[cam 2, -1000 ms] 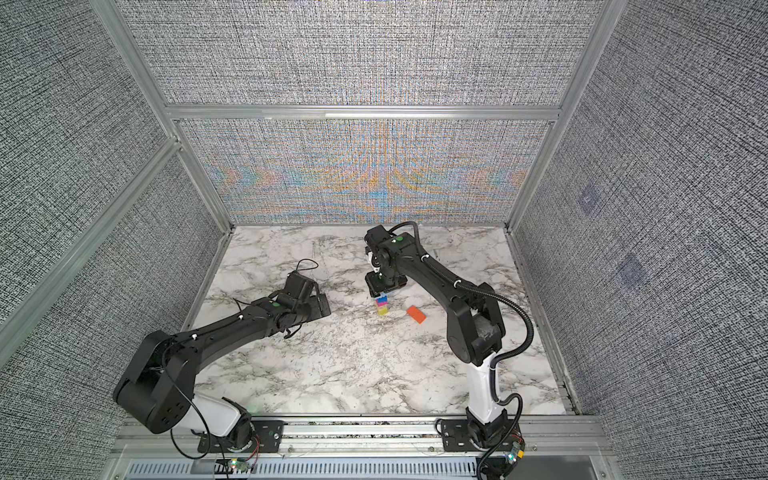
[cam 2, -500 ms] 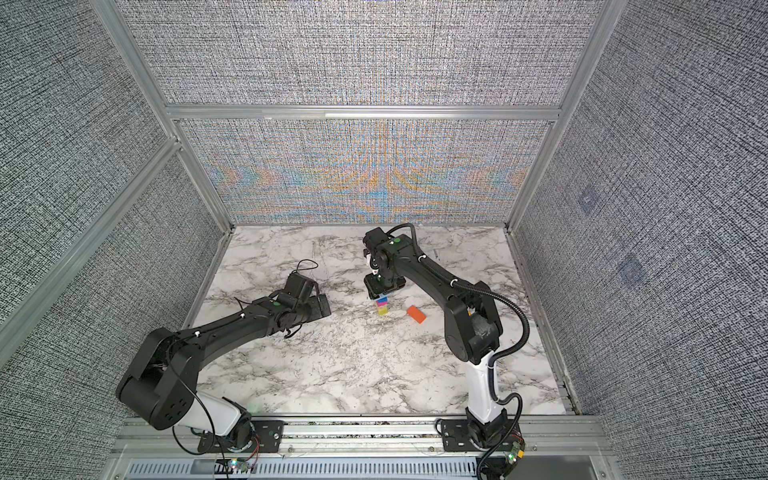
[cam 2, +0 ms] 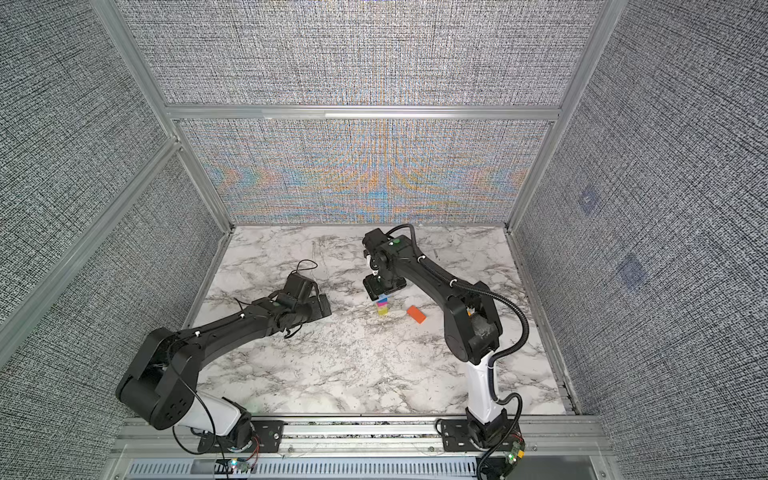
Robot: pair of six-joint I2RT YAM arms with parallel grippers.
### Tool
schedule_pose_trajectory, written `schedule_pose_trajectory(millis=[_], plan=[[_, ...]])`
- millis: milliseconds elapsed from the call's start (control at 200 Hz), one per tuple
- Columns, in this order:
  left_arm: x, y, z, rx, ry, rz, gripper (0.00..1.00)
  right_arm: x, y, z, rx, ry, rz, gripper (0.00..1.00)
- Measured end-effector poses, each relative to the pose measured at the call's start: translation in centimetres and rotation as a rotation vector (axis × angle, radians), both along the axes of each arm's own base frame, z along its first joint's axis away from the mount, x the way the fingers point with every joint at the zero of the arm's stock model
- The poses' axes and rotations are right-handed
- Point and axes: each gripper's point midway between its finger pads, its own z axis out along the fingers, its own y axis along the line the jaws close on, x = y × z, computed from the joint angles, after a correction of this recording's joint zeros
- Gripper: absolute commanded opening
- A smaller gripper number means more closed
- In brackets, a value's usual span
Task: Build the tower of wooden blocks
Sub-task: 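Lower the light-blue block onto the blue 6 cube with the right gripper, then open the right gripper and move it toward the yellow Supermarket block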
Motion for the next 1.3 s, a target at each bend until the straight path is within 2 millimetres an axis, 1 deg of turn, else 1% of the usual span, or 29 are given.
schedule_pose_trajectory(millis=[235, 400, 525, 635, 760, 830, 890, 970, 1040, 1176, 1301], plan=[[0.1, 0.0, 0.0, -0.002, -0.003, 0.000, 0.98, 0.0, 0.2, 0.0, 0.000, -0.006, 0.004, 0.75], [0.0, -0.1, 0.0, -0.005, -0.001, -0.003, 0.99, 0.0, 0.1, 0.3, -0.005, -0.018, 0.003, 0.86], [-0.1, 0.0, 0.1, -0.007, -0.006, -0.008, 0.99, 0.0, 0.0, 1.5, 0.005, -0.047, 0.003, 0.89], [-0.2, 0.0, 0.8, -0.015, -0.025, -0.011, 0.99, 0.1, -0.1, 2.4, 0.011, -0.069, 0.000, 0.89], [0.0, -0.1, 1.6, -0.024, -0.044, -0.013, 0.99, 0.4, -1.1, 3.8, 0.010, -0.103, -0.041, 0.89], [0.1, -0.2, 1.7, -0.027, -0.047, -0.013, 0.99, 0.4, -2.5, 4.3, 0.007, -0.112, -0.093, 0.89], [0.0, -0.2, 1.6, -0.029, -0.043, -0.016, 0.99, 0.2, -4.2, 4.7, 0.009, -0.111, -0.149, 0.89], [-0.1, -0.4, 1.2, -0.034, -0.028, -0.023, 0.99, 0.1, -6.8, 5.3, 0.019, -0.112, -0.244, 0.89], [-0.3, -0.6, 0.7, -0.032, -0.002, -0.030, 0.99, 0.2, -9.8, 5.5, 0.025, -0.108, -0.350, 0.89], [-0.3, -1.0, 0.6, -0.039, 0.020, -0.044, 0.99, -0.2, -15.3, 4.9, 0.008, -0.090, -0.553, 0.89], [-0.2, -1.6, 0.3, -0.046, 0.036, -0.070, 0.99, -1.4, -18.3, 4.0, -0.008, -0.067, -0.663, 0.89]])
